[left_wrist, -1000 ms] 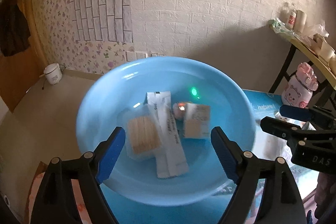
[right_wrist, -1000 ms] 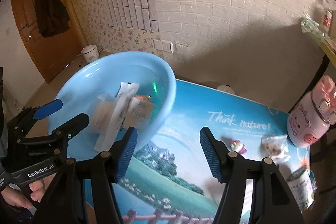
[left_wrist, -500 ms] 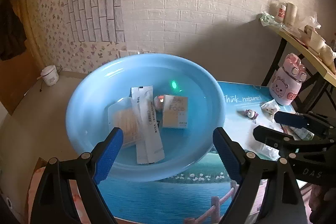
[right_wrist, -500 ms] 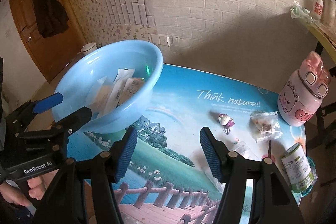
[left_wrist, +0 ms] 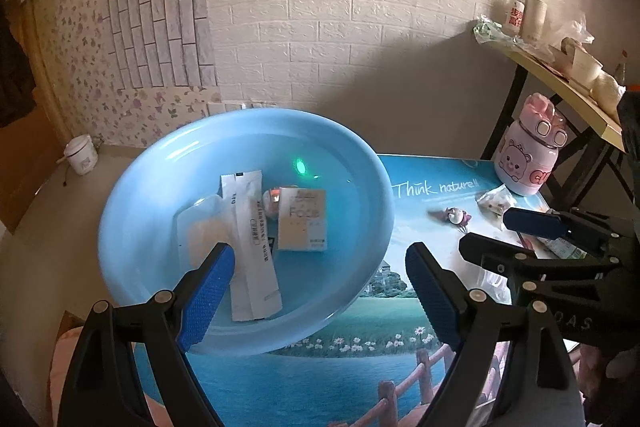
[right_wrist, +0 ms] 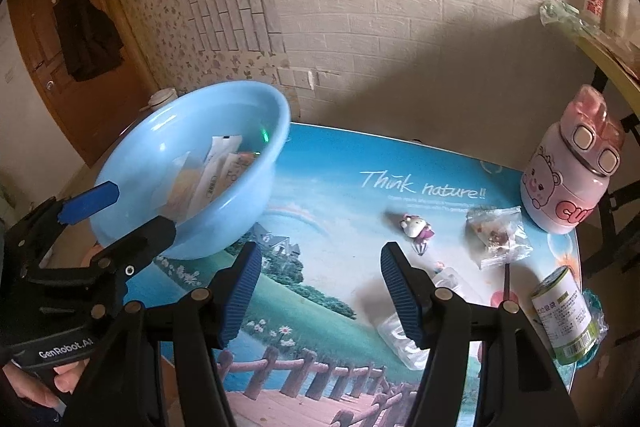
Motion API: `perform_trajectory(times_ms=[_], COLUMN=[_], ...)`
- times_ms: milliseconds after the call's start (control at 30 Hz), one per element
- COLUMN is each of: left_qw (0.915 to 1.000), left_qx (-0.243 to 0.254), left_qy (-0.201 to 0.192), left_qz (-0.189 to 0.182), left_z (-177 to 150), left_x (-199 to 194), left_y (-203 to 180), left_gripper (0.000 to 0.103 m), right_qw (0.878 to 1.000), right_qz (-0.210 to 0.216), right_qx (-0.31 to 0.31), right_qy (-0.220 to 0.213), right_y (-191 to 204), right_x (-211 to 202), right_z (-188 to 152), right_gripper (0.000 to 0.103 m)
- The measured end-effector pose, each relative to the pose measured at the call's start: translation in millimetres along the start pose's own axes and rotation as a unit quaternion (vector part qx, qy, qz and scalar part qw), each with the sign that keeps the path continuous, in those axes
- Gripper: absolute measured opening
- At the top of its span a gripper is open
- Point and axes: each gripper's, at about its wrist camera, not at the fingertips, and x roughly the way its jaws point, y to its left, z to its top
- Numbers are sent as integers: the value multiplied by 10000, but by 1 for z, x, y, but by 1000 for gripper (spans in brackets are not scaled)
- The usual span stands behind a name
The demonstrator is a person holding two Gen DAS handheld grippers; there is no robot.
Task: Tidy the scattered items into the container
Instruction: 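Move both grippers away from the basin toward the remaining table items, then grasp the white floss-pick box with the left gripper while the right grasps the canister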
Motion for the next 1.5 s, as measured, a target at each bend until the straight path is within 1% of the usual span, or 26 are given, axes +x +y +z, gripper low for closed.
perform_trajectory(times_ms=[333,800,933,1267,1500], left_qw=[9996,9967,9951,9905,9848], left_qx=[106,508,638,871,1061], left_qy=[-38,91,142,355,558], left_qz=[-247,-634,-745,-1000,-1258], left_z=[0,-3,-4,-11,-21], left_x=[-2,6,10,28,46], left_y=[-16,-63,-79,-114,-139], left_gripper=[87,87,87,87,87], right_qw=[9999,9977,9970,9958,9944], right_qz=[-121,-465,-558,-631,-706], right_qx=[69,483,527,663,787], right_qy=[14,-32,-59,-49,-70], right_y=[-14,-77,-91,-121,-141], right_x=[5,6,1,-4,-10], right_z=[-1,-6,-9,-16,-20], right_gripper=[64,64,64,64,64])
